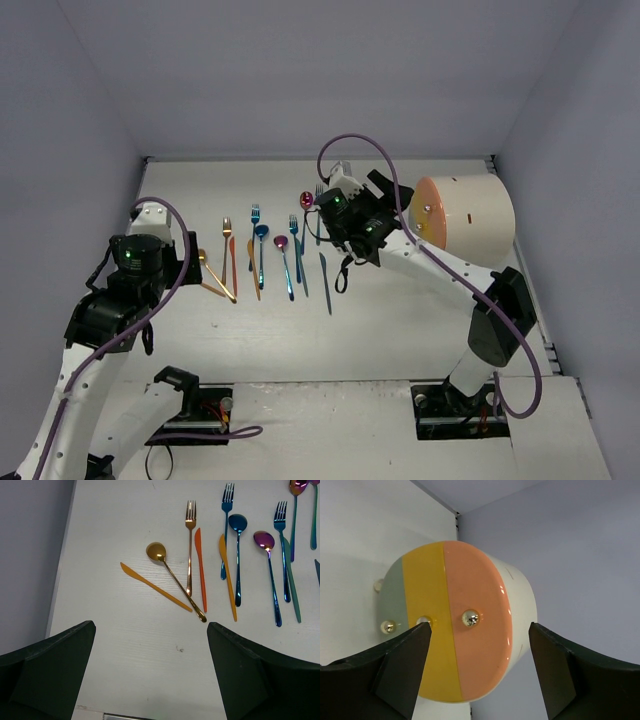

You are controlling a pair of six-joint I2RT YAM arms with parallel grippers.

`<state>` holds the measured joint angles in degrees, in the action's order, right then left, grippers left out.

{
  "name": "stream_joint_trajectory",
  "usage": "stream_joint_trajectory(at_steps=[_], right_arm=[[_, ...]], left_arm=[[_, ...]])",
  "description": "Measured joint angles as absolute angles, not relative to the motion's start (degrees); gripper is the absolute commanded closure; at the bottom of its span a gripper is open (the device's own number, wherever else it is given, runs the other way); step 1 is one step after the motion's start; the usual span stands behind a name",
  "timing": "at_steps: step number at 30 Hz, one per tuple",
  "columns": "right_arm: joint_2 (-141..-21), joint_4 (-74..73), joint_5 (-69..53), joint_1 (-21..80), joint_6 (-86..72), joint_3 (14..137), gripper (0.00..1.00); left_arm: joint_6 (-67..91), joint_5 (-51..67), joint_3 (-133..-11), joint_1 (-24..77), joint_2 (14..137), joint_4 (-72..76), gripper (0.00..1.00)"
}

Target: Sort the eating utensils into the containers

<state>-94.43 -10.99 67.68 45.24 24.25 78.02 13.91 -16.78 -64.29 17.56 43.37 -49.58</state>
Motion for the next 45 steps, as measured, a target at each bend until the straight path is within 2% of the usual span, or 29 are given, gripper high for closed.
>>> stream_joint_trajectory(at_steps=[23, 28, 45], right_arm=[[-96.3, -11.0, 68.1, 38.2, 23.8, 74.4, 0.45], [-98.3, -11.1, 67.9, 37.7, 22.5, 73.5, 0.52], [-102.0, -11.1, 72.4, 36.4, 20.9, 73.5, 0.59]], left_arm=[[13.6, -16.1, -64.7, 17.6, 45.2, -50.6, 0.07], [13.5, -16.1, -64.7, 17.6, 45.3, -50.8, 0.07], [12.1, -16.1, -64.7, 17.6, 47.2, -50.8, 0.07]])
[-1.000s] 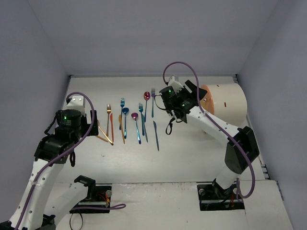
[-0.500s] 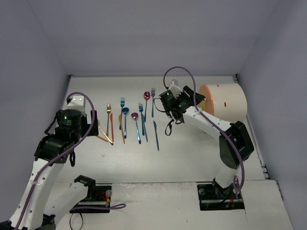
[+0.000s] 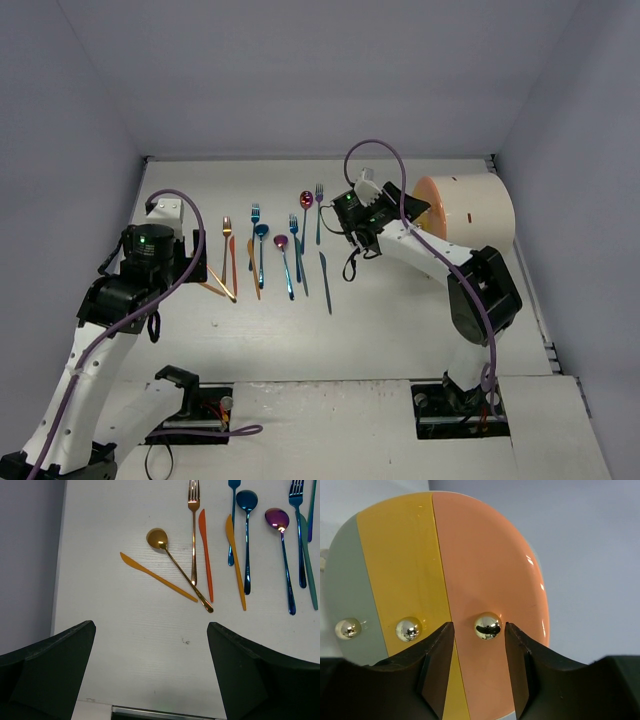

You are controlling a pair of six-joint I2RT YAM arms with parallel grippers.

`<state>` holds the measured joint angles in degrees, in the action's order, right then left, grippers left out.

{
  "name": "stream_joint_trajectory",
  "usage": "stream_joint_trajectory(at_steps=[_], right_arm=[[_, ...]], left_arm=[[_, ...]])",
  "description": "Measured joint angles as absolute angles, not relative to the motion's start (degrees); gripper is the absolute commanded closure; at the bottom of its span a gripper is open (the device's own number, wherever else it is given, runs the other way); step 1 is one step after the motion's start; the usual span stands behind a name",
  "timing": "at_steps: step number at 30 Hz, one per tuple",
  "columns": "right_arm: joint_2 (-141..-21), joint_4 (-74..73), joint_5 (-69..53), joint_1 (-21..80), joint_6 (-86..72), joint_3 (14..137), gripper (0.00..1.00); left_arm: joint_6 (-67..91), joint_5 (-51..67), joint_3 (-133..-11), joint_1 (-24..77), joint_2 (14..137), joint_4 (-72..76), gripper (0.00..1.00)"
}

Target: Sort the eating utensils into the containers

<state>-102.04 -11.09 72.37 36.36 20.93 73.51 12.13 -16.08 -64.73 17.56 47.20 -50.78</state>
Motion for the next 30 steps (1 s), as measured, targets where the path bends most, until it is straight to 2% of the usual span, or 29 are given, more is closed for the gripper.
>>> stream_joint_trajectory(at_steps=[12, 15, 21, 25, 30], right_arm=[[-102.9, -11.1, 76.2, 35.6, 20.4, 74.3, 0.63], [-103.4, -11.1, 76.2, 35.3, 20.1, 74.3, 0.69], [-103.9, -11.0, 77.2, 35.2, 19.8, 74.4, 0.87], [-103.9, -11.1, 77.1, 35.9, 20.0, 74.5, 0.91], [-103.9, -11.3, 76.2, 38.4, 20.0, 75.2, 0.91]], left_arm=[[11.9, -15.9, -64.7, 17.6, 47.2, -50.8, 0.07], [11.9, -15.9, -64.7, 17.6, 47.2, -50.8, 0.07], [11.3, -15.9, -64.7, 17.6, 47.2, -50.8, 0.07], [11.1, -15.9, -64.7, 17.6, 47.1, -50.8, 0.07], [11.1, -15.9, -64.7, 17.6, 47.2, -50.8, 0.07]])
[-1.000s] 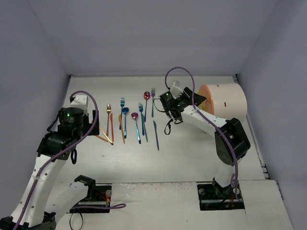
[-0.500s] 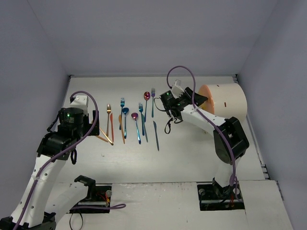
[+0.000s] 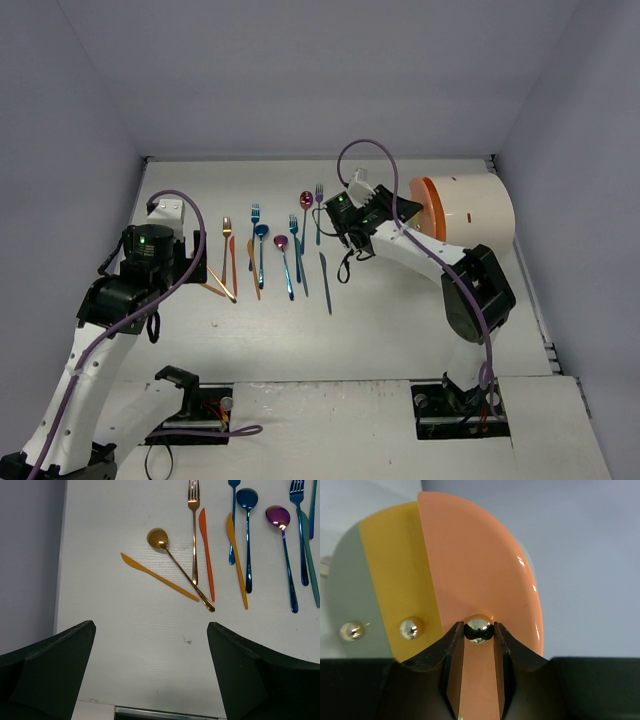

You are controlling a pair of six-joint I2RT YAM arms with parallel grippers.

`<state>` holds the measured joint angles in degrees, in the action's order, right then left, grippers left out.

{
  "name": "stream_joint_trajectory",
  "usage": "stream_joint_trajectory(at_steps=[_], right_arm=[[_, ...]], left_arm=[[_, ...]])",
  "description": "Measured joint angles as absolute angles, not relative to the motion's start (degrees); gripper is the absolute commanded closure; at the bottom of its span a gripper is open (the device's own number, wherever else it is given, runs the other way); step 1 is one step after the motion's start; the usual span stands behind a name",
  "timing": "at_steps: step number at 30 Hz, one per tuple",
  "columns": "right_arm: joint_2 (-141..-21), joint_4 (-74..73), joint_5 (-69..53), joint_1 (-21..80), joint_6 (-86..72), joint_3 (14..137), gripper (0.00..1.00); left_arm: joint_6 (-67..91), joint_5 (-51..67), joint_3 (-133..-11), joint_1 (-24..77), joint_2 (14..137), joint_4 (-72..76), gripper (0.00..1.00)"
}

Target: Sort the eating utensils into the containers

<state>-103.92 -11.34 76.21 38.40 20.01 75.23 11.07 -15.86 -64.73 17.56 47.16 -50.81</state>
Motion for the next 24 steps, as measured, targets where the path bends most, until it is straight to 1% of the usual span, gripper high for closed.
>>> stream_joint_trajectory(at_steps=[4, 5, 6, 7, 9, 12, 15, 17, 19, 24], right_arm=[[-103.9, -11.4, 75.4, 42.5, 20.0, 75.8, 0.87], [-103.9, -11.4, 75.3, 43.4, 20.0, 75.9, 0.85], [-103.9, -11.4, 75.1, 44.3, 20.0, 75.9, 0.8], [-103.9, -11.4, 75.0, 44.9, 20.0, 75.9, 0.8], [-103.9, -11.4, 74.9, 46.3, 19.9, 75.9, 0.61], [-103.9, -11.4, 72.8, 47.3, 19.7, 76.0, 0.49], [-103.7, -11.4, 71.3, 48.1, 19.6, 76.1, 0.35], [-103.5, -11.5, 70.1, 48.6, 19.6, 76.6, 0.29], [-103.1, -11.7, 68.9, 49.1, 19.6, 77.5, 0.23], [-100.2, -12.0, 65.2, 50.4, 19.3, 81.1, 0.17]], left_arm=[[11.0, -15.8, -64.7, 17.6, 47.4, -50.8, 0.07], [11.0, -15.7, -64.7, 17.6, 47.5, -50.8, 0.07], [11.0, -15.6, -64.7, 17.6, 47.6, -50.8, 0.07], [11.0, -15.5, -64.7, 17.6, 47.8, -50.8, 0.07], [11.0, -15.3, -64.7, 17.6, 48.2, -50.8, 0.07], [11.0, -15.1, -64.7, 17.6, 48.6, -50.8, 0.07], [11.0, -15.0, -64.7, 17.6, 48.9, -50.8, 0.07], [11.1, -15.0, -64.7, 17.6, 49.1, -50.8, 0.07], [11.1, -14.9, -64.7, 17.6, 49.4, -50.8, 0.07], [11.1, -14.6, -65.3, 17.6, 51.0, -50.8, 0.07]])
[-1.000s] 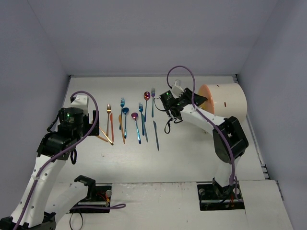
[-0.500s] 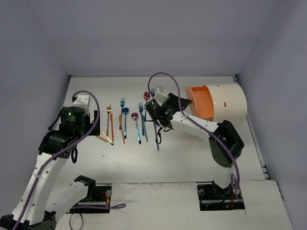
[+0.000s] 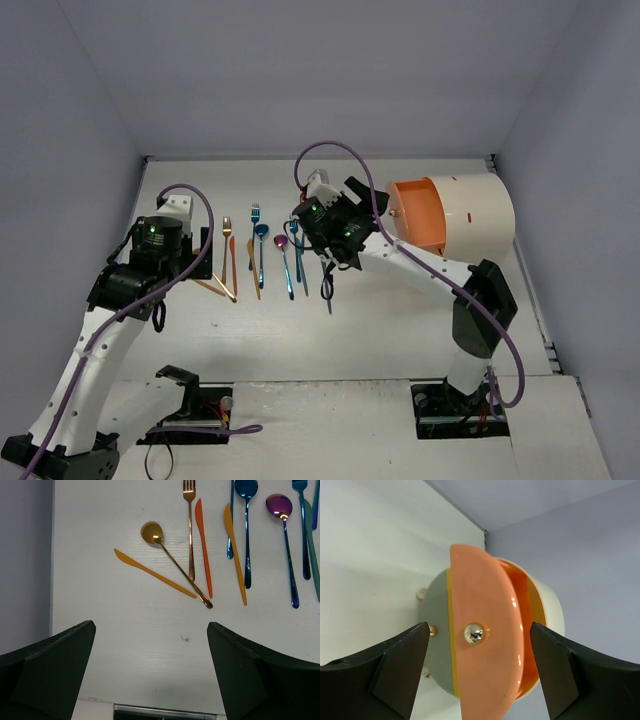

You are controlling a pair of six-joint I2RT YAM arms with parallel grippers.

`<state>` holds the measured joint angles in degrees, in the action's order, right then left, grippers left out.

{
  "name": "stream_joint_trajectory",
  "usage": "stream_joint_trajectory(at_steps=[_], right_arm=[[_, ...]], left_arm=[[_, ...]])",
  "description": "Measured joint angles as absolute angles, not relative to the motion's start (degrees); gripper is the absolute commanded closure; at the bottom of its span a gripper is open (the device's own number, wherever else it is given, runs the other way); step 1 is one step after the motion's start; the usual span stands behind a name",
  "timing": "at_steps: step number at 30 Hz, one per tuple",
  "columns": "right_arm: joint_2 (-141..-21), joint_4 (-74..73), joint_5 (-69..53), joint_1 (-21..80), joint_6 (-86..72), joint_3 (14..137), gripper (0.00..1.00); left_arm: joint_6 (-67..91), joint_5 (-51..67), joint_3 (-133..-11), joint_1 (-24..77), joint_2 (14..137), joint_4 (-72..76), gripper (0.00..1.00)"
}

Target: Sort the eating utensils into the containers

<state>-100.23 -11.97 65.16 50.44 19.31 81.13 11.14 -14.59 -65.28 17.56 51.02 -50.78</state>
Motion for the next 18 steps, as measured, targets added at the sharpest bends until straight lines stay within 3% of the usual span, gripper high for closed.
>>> stream_joint_trajectory(at_steps=[7, 13, 18], right_arm=[[-90.0, -12.5, 53.3, 48.6, 12.0, 83.8, 0.07], [-80.3, -13.1, 33.9, 35.5, 0.6, 81.8, 0.02], [-78.6, -13.8, 22.4, 31.6, -5.5, 78.2, 0.0]], left_arm=[[11.2, -14.3, -67.0, 17.6, 53.1, -50.8, 0.07], [11.3, -13.8, -68.7, 17.6, 54.8, -50.8, 0.07], [11.3, -13.5, -70.0, 17.6, 56.6, -50.8, 0.07]])
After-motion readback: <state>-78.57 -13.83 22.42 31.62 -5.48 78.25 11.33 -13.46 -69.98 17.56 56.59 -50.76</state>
